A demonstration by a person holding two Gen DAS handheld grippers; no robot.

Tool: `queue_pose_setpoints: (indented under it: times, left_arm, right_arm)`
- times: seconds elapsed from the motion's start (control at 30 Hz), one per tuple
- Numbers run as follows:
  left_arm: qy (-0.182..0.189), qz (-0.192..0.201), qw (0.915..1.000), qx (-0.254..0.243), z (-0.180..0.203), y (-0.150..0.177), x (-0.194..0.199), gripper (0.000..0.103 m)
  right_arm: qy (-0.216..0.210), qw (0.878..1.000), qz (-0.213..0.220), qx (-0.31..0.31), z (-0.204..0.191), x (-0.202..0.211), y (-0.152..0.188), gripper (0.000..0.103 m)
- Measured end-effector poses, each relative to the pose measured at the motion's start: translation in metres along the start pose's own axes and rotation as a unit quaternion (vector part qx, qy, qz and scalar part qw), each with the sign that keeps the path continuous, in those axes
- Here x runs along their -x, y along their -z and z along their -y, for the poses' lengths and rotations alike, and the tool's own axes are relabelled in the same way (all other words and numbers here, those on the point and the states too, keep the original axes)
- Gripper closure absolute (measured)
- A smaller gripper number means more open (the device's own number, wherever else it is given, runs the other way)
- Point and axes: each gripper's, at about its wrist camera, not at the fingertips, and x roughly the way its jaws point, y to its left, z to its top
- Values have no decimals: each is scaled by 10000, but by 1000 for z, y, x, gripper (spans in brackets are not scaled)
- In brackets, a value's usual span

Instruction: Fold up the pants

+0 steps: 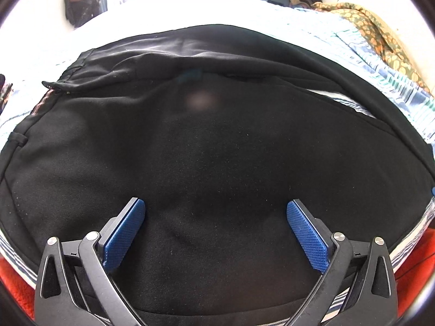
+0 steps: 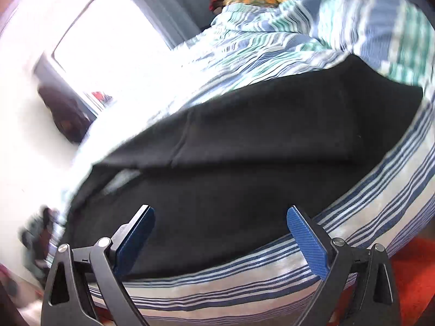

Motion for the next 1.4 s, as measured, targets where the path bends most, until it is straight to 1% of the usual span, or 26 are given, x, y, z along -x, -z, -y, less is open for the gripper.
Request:
queue_pose_setpoints:
  times: [0.03, 0.13, 0.23, 0.33, 0.37, 0.4, 0.43, 0.47, 0.5, 0.53, 0.57, 0.67, 0.77, 0.9, 0.93, 0.97, 1.0, 1.03, 1.07, 1.1, 1.17, 1.23, 1.27, 1.33, 1.37, 1.4]
  left_arm:
    - [-10, -7, 10000, 9, 2, 3, 0, 1]
    - [-53, -70, 10000, 13, 2, 3, -2, 1]
    - [-96, -256, 9996, -33, 3, -4, -3, 1]
    - [-29, -448, 9989, -144, 5, -18, 0, 1]
    - [80, -423, 9990, -155, 5, -26, 4, 1]
    - [217, -374, 9990, -109, 4, -38, 8, 1]
    - [373, -327, 9988, -13, 2, -51, 10, 1]
    - [580, -284, 9978, 147, -1, -68, 11, 1]
    - [845, -261, 9955, 345, -5, -88, 10, 1]
    - [1087, -265, 9923, 527, -8, -107, 7, 1]
    - [1344, -307, 9879, 717, -9, -126, 1, 1]
    - [2023, -529, 9702, 1223, -13, -179, -32, 1]
    - [1986, -622, 9649, 1600, -16, -209, -63, 1]
    - [1963, -780, 9566, 2008, -19, -221, -91, 2]
    - [1957, -814, 9557, 2042, -20, -222, -96, 11]
    - [1974, -849, 9546, 2065, -21, -223, -100, 26]
    - [1991, -968, 9525, 2092, -22, -222, -105, 88]
    - [1927, -1090, 9507, 2170, -24, -220, -105, 98]
    - [1993, -1002, 9471, 2309, -28, -217, -101, 98]
    - [2051, -848, 9465, 2344, -31, -217, -93, 99]
    - [2059, -608, 9507, 2238, -32, -224, -69, 99]
    - [2063, -186, 9554, 2107, -37, -231, -25, 98]
    - [2023, 135, 9585, 2006, -40, -233, 4, 98]
    - [1902, 878, 9624, 1729, -48, -229, 63, 97]
    - [1782, 1183, 9638, 1593, -52, -217, 90, 96]
    - [1653, 1341, 9652, 1516, -59, -201, 107, 96]
  right_arm:
    - [-124, 9997, 8, -187, 6, -1, -3, 6]
    - [-141, 9960, 148, -865, 27, -7, -16, 6]
    - [-130, 9839, 491, -1712, 50, -7, -29, 6]
    - [78, 9737, 704, -2166, 66, -5, -40, 24]
    - [156, 9727, 722, -2198, 68, -6, -43, 35]
    - [211, 9736, 699, -2162, 70, -7, -47, 48]
    - [244, 9756, 669, -2077, 70, -8, -52, 54]
    - [273, 9780, 651, -1963, 71, -8, -55, 68]
    - [300, 9801, 652, -1851, 71, -5, -56, 86]
    - [260, 9822, 657, -1740, 67, -2, -59, 93]
    - [129, 9845, 656, -1622, 65, 6, -61, 96]
    - [-304, 9915, 739, -1025, 41, 33, -69, 97]
    - [-863, 9912, 802, -602, 15, 66, -76, 98]
    - [-1369, 9872, 820, -21, -18, 108, -70, 98]
    - [-1500, 9853, 815, 94, -24, 117, -67, 98]
    - [-1735, 9813, 818, 157, -26, 125, -66, 98]
    - [-1988, 9761, 855, 191, -26, 133, -63, 98]
    - [-2115, 9731, 878, 240, -25, 139, -63, 98]
    - [-2075, 9740, 846, 338, -25, 142, -63, 98]
    - [-1862, 9784, 781, 440, -23, 139, -65, 98]
    - [-1408, 9877, 569, 382, -10, 121, -75, 98]
    - [-1173, 9916, 439, 315, 0, 97, -95, 98]
    - [-1160, 9913, 446, 437, -5, 87, -109, 98]
    - [-1367, 9853, 589, 837, -24, 83, -135, 98]
    - [-1543, 9801, 652, 1060, -35, 87, -145, 98]
    - [-1658, 9754, 619, 1312, -43, 90, -153, 98]
